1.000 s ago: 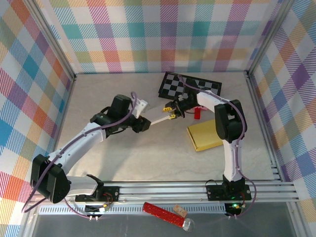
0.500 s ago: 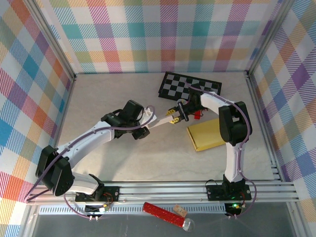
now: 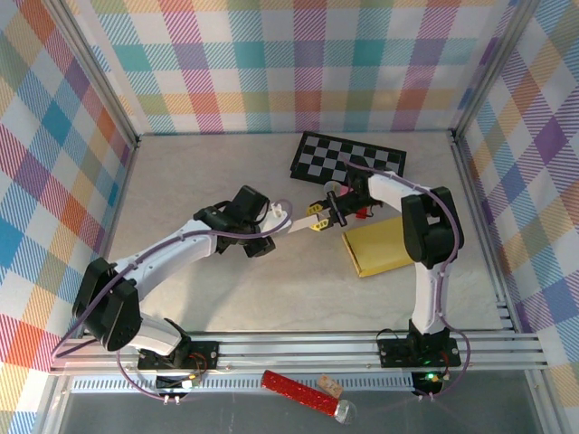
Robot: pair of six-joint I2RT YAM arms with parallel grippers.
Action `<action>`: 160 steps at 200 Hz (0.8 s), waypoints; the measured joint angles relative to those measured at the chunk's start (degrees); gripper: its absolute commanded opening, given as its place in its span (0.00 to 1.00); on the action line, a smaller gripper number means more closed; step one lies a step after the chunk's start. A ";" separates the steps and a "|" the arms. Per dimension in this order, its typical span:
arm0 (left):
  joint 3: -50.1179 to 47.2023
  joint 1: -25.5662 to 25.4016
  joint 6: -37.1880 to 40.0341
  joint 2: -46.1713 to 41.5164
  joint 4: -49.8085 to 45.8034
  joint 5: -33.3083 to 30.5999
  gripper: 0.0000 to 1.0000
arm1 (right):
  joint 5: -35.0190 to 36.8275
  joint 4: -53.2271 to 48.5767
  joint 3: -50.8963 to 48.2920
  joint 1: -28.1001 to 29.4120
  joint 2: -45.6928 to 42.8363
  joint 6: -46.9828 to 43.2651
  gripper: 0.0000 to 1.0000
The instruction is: Fold the paper box
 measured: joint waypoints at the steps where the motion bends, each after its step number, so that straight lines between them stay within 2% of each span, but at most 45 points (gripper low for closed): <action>1: 0.00 0.00 0.02 0.02 0.00 0.00 0.47 | -0.02 0.00 -0.09 0.00 -0.07 0.04 0.29; 56: 0.37 -0.96 0.57 2.16 -0.07 -0.04 0.43 | -1.25 -1.51 -4.39 -0.07 -1.68 1.95 0.32; 85: 1.38 -0.96 0.63 3.45 -0.20 0.66 0.42 | -0.48 -1.68 -4.35 -0.13 -1.66 3.04 0.39; 115: 3.13 -0.96 0.63 5.53 -0.28 1.51 0.40 | 1.68 -2.93 -4.24 -0.15 -1.55 4.11 0.51; 160: 6.29 -0.68 0.57 8.66 -0.98 3.10 0.37 | 4.72 -6.12 -0.76 -1.05 -1.46 3.85 0.58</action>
